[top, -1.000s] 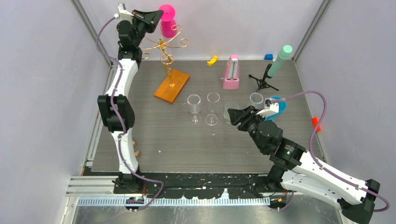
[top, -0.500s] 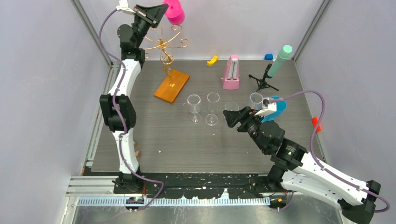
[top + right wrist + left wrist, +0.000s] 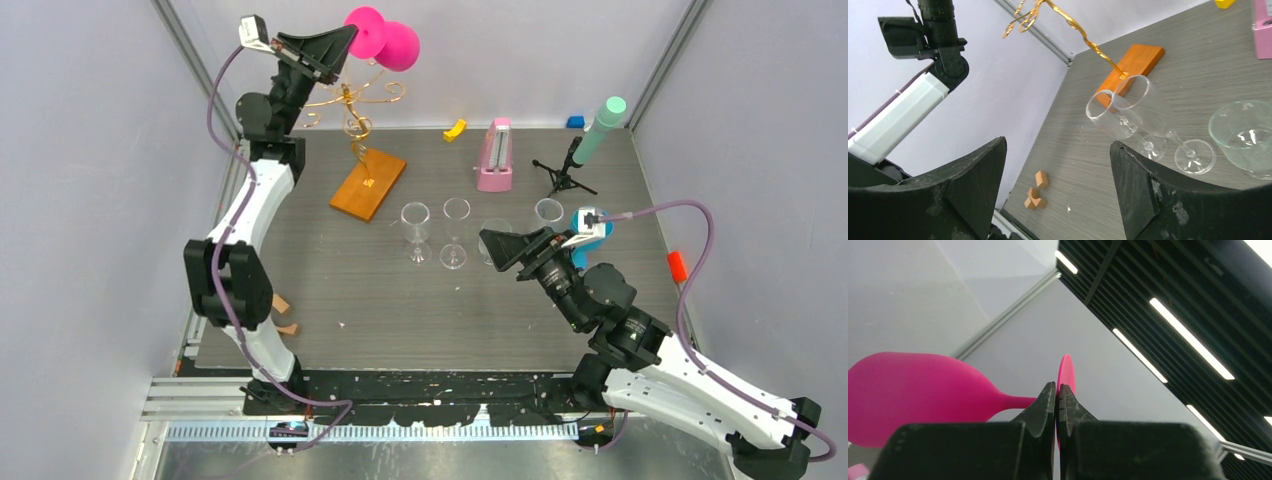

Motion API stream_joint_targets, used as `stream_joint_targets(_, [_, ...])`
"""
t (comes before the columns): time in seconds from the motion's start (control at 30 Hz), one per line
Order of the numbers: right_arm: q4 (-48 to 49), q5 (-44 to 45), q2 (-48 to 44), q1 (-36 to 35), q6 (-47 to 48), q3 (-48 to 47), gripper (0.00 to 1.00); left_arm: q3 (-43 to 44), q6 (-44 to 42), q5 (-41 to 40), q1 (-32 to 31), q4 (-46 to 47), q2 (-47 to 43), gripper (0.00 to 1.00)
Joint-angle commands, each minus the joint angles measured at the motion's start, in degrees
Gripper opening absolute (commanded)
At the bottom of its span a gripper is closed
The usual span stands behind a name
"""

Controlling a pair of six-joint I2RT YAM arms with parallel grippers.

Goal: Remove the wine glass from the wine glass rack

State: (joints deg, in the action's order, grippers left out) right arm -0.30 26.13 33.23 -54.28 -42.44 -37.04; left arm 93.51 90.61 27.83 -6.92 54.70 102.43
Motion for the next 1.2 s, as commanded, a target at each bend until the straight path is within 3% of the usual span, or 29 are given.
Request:
stream_joint_targets(0.0, [7.6, -3.0, 0.6, -0.3, -1.7, -1.6, 0.81, -5.4, 9.3, -2.4, -1.1, 8.1, -9.1, 0.0])
stream_joint_targets(0.23, [14.4, -8.4, 5.4, -0.3, -1.5, -5.2, 0.81, -17.4, 22.9, -0.9, -5.3, 8.0, -17.4, 0.0])
stream_joint_targets(0.37, [15.7, -7.2, 8.3, -0.2, -3.1, -7.7, 0.82, -27.1, 29.9, -4.9, -10.3, 9.8, -23.5, 0.0])
stream_joint_targets(0.5, [18.5, -5.4, 10.4, -0.2, -3.2, -8.7, 0.83, -32.1, 30.7, -5.6, -13.9, 7.4, -29.4, 0.0])
stream_joint_targets(0.73, [30.3, -5.4, 12.7, -0.2, 0.6, -7.5, 0.83, -39.6, 28.3, -7.0, -16.2, -2.7, -39.7, 0.0])
stream_joint_targets(0.87, [34.1, -5.7, 14.2, -0.2, 2.7, -7.3, 0.83, -42.2, 29.3, -7.4, -16.5, -3.8, -42.3, 0.0])
stream_joint_targets(1.03, [38.9, -11.5, 16.4, -0.2, 4.1, -8.0, 0.82, -43.4, 30.2, -7.0, -16.5, -4.1, -43.6, 0.0])
stream_joint_targets(1.17, [42.9, -18.8, 18.3, -0.2, 3.9, -8.9, 0.75, -44.0, 30.2, -7.5, -16.5, -4.4, -44.3, 0.0])
